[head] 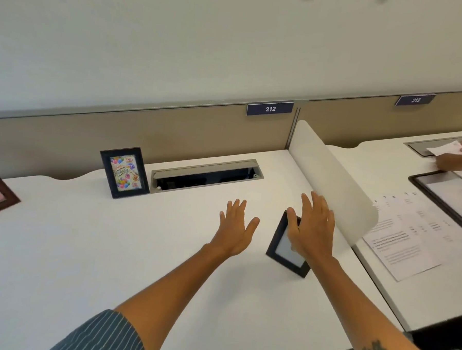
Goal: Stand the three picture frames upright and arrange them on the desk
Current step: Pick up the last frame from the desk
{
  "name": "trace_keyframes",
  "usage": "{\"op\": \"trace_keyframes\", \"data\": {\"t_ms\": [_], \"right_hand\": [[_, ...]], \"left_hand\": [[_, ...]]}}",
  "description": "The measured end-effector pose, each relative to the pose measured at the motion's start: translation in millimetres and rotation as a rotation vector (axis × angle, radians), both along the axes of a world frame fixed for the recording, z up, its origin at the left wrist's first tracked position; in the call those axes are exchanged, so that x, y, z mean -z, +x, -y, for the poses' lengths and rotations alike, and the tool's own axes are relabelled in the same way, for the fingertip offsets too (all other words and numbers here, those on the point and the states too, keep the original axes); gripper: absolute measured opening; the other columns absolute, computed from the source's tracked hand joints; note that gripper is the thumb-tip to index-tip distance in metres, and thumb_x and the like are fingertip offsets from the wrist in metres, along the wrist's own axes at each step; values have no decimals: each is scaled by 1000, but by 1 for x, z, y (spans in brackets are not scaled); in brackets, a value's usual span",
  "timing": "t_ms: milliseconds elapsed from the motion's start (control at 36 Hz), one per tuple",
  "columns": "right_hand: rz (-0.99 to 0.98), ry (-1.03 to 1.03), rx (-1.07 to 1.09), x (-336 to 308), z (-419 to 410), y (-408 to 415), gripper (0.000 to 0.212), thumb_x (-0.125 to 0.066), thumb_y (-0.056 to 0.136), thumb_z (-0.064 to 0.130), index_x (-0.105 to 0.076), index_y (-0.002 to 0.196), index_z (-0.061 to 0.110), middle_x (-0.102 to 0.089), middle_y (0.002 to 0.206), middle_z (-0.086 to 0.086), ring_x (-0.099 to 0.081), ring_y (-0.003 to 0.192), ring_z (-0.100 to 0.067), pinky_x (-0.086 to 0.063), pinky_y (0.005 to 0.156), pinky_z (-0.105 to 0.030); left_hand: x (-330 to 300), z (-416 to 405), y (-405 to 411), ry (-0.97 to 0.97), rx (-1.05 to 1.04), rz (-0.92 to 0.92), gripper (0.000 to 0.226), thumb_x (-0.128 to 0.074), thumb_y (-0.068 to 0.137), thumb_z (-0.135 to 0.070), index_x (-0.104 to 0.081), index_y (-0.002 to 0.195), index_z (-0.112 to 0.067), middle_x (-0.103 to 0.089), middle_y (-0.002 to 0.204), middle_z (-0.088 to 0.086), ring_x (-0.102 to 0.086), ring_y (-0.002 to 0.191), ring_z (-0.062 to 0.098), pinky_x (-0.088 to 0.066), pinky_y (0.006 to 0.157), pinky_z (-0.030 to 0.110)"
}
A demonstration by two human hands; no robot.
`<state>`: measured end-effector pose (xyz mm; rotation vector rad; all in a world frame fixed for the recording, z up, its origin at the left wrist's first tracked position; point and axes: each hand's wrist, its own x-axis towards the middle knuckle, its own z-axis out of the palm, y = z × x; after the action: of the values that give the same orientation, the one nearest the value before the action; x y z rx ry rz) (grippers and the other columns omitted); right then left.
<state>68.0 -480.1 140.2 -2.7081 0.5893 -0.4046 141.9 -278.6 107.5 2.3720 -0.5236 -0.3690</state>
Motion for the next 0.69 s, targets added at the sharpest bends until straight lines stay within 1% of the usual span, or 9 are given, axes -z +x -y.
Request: {"op": "trace_keyframes", "data": {"t_ms": [111,222,389,444,500,528,583,639,694], "right_hand": [[-26,56,74,6,26,-12,58,-48,112,45,-49,159,12,-37,173,-17,-27,162,-36,-21,132,-63],[-70,164,120,14,47,-23,59,-44,112,48,-50,159,12,-41,170,-18,-34,158,-38,-28,127,-67],[-83,302,124,37,65,-38,60,-39,112,56,-56,154,17,-54,161,-11,-45,149,-35,-36,122,-64],[-63,399,143,40,65,-43,49,-32,110,60,-66,125,29,-67,134,-6,-58,128,-32,-44,109,-58],[-64,478,158,42,63,-47,40,-23,107,61,-53,90,41,-66,107,1,-61,105,-31,-44,94,-53],[-80,518,164,43,62,-48,43,-21,107,61,-51,87,39,-66,103,2,-62,103,-31,-43,93,-52],[-104,660,171,46,60,-48,54,-18,106,72,-58,99,36,-68,108,4,-62,108,-29,-43,102,-55],[-124,867,188,51,59,-48,69,-19,102,83,-63,127,35,-66,116,6,-60,113,-24,-44,112,-48],[-113,1046,198,53,58,-48,68,-24,99,87,-62,128,39,-69,116,10,-64,112,-17,-45,101,-30]], "left_hand": [[7,31,-2,-81,19,-120,72,-31,109,-56,-10,168,-21,-3,178,2,6,164,23,1,132,51],[15,55,-5,-167,11,-239,71,-31,109,-57,-16,167,-19,-16,176,3,-13,163,24,-13,133,50],[21,78,-6,-254,-8,-334,69,-29,109,-57,-25,166,-18,-28,173,3,-28,158,21,-22,129,38],[22,84,-7,-282,3,-366,65,-26,110,-57,-32,162,-18,-38,168,4,-38,153,23,-31,127,43],[22,88,-7,-307,18,-383,58,-24,110,-55,-47,150,-19,-56,151,5,-56,135,22,-46,114,40],[22,89,-7,-313,16,-387,54,-24,111,-53,-53,141,-19,-62,140,5,-62,125,20,-51,105,36],[23,90,-7,-308,-3,-385,45,-25,111,-51,-59,122,-22,-68,123,4,-65,110,17,-51,90,29],[23,90,-6,-304,-19,-373,38,-27,112,-48,-58,104,-27,-68,110,1,-63,97,14,-48,80,26],[21,88,-6,-301,-30,-362,39,-27,112,-46,-57,96,-26,-64,100,-2,-59,88,11,-46,75,25]]}}
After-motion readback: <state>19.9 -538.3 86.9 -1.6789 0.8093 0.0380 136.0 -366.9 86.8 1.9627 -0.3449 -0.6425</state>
